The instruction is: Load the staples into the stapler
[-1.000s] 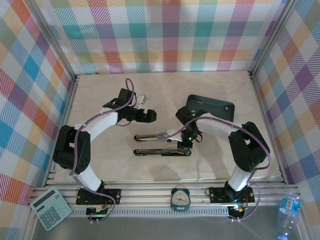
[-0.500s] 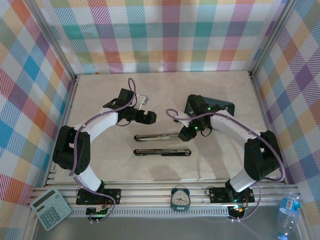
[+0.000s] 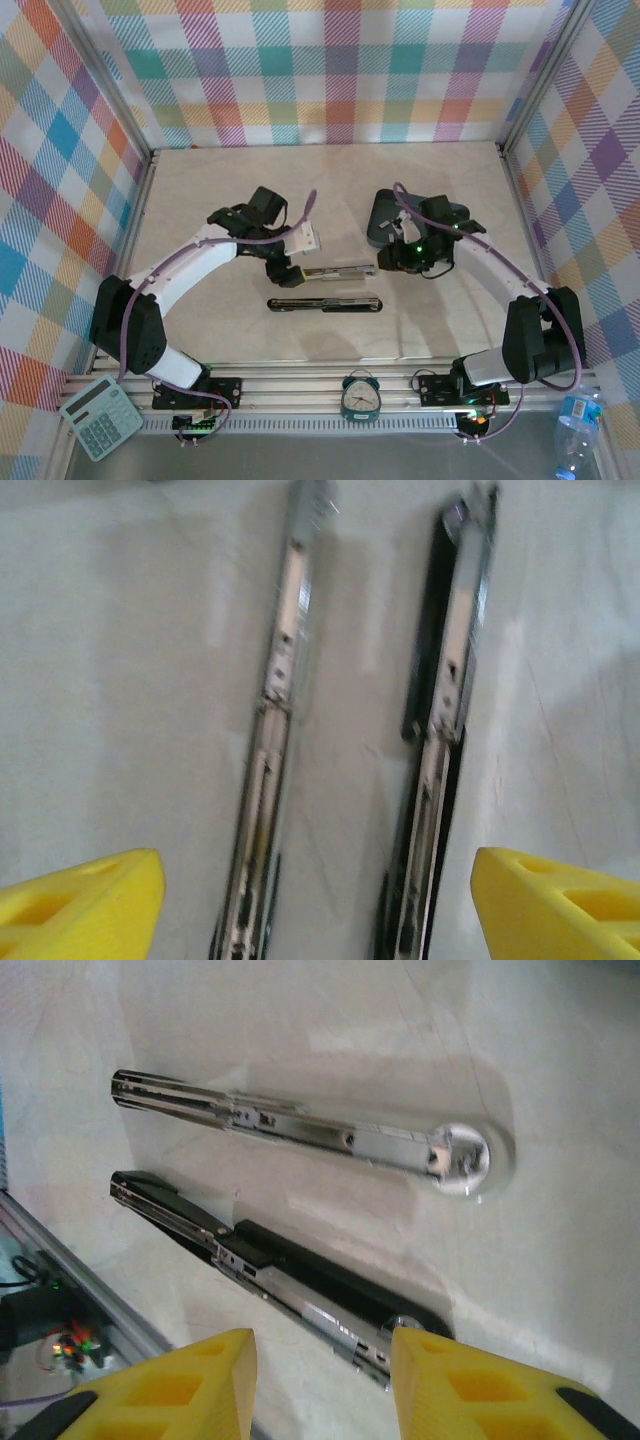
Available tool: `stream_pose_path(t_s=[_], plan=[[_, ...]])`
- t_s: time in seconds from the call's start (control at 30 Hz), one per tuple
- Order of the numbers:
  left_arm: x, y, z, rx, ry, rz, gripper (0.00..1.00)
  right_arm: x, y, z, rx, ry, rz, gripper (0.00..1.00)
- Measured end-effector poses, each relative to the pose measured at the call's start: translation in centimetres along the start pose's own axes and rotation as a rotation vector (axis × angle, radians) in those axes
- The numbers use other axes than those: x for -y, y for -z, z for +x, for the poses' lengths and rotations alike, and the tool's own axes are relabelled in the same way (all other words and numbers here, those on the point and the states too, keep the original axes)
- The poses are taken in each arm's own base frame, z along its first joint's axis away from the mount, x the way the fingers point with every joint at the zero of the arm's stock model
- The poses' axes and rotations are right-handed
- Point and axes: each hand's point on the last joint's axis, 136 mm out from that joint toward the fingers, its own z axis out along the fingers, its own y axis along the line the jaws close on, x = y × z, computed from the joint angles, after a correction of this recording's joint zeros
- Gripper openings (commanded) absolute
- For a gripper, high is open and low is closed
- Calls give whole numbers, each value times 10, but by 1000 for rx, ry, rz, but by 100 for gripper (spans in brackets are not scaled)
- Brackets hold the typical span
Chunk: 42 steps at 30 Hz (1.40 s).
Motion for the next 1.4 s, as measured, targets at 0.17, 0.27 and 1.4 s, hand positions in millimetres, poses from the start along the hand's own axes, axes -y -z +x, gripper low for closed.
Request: stream_pose_path(t_s=[0.17,0.27,1.4], plan=[[20,-14,36,-158,-110,38,81,6,-5,24,-48,-115,-14,40],[26,-19,56,-237,-133,57,81,8,-8,33,-70,-158,-21,40],[30,-69,120,-433,-236,12,42,26,-32,71,-194,-294,-37,32]])
